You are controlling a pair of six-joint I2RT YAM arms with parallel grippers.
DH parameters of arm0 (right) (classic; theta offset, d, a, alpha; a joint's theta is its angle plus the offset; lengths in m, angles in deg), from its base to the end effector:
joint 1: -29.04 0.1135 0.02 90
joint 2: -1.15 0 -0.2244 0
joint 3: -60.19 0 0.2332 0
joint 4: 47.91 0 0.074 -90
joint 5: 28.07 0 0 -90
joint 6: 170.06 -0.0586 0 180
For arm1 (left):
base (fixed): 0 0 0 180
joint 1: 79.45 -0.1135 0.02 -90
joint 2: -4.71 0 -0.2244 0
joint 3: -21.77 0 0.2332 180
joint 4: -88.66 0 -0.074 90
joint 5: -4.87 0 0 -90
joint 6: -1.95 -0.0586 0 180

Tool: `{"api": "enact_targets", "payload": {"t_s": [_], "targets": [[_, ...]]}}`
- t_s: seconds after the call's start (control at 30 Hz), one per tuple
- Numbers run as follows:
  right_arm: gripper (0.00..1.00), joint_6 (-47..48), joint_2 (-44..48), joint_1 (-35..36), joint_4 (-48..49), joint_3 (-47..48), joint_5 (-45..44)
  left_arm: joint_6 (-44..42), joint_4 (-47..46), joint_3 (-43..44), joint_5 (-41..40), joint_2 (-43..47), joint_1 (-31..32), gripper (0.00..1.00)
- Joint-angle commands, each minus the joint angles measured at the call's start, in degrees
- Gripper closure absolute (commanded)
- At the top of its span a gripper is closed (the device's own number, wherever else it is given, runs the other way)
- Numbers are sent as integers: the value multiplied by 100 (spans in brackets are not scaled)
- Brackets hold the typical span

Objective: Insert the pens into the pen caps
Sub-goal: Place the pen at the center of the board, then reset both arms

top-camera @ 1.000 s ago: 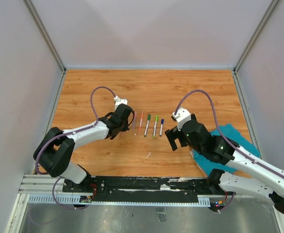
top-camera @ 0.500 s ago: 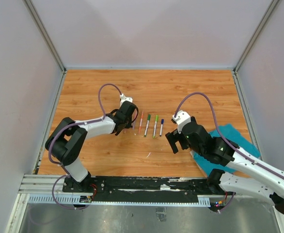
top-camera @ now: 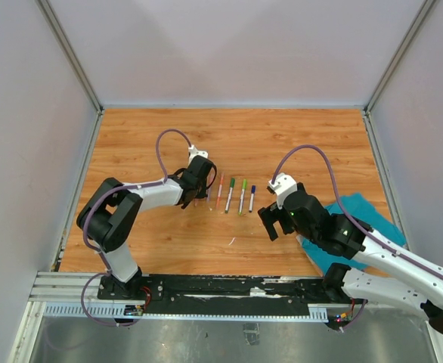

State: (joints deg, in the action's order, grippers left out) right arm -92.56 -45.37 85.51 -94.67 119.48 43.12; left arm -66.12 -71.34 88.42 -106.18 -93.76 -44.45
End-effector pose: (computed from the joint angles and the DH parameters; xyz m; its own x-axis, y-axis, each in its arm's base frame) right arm 0.1264 0.1566 0.2555 -0.4403 -0.2936 -0.8485 -0.5594 0.8289 0.0035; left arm 0.2830 -0.1725 0.1113 -0.7293 0.0852 -0.6789 0.0874 0.9957 0.0311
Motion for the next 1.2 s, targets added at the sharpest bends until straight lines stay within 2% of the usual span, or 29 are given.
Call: {"api": "enact_targets", "payload": {"t_s": [0.0,0.17,0.47,0.77,0.97,1.17], "targets": [[1,-124,96,-127,-104,-10,-42,-31,-135,117,30,-108,-37,76],[1,-209,337,-125,-103,29,-254,-7,-128,20,-38,-49,-44,65],[1,-356,779,-127,-185,114,-609,-84,-15,-3,-84,305,-46,64],[2,-183,1644,-127,230,-26,-1152,-380,127,-19,43,2068,-43,58],[2,116,2766,-127,699,-384,-1708,-408,-174,-716,317,3951,-46,34],[1,169,3681,-127,639,-467,-2380,-96,177,-1276,155,5433,-46,10]]}}
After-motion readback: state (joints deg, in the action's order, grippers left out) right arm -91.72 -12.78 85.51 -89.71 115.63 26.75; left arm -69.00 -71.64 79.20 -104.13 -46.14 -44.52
